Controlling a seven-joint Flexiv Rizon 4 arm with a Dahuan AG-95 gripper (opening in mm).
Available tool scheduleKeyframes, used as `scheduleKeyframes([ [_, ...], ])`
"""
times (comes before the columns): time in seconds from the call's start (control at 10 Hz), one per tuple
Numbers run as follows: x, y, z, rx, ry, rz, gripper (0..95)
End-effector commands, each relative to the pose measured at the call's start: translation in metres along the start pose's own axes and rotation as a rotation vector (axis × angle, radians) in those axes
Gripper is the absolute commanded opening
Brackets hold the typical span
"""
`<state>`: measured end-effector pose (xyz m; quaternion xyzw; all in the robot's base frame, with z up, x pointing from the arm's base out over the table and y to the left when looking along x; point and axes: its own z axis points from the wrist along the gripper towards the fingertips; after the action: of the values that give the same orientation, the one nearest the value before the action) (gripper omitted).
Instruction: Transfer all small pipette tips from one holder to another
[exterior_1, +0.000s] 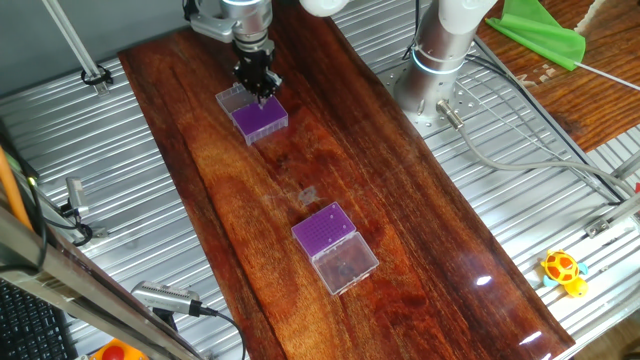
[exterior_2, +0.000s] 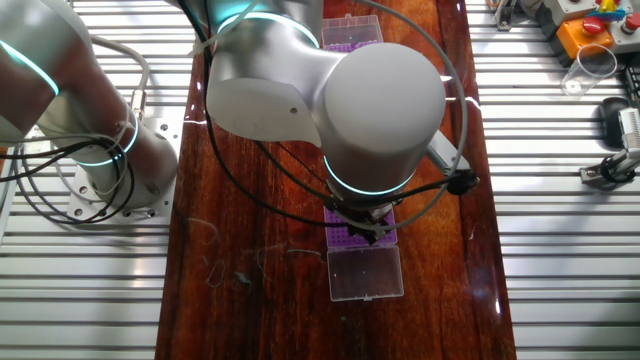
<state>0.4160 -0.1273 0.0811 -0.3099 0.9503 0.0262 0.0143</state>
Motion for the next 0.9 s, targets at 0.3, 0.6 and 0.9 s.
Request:
scheduleKeyframes([
  [0.3,0.0004,0.0001,0.0028,0.003,-0.002,-0.003,0.0],
  [0.6,0.0007,0.0001,0.0043,0.005,-0.003,-0.004,0.0],
  [0.9,0.0005,0.0005,0.0081,0.007,-0.003,-0.004,0.0],
])
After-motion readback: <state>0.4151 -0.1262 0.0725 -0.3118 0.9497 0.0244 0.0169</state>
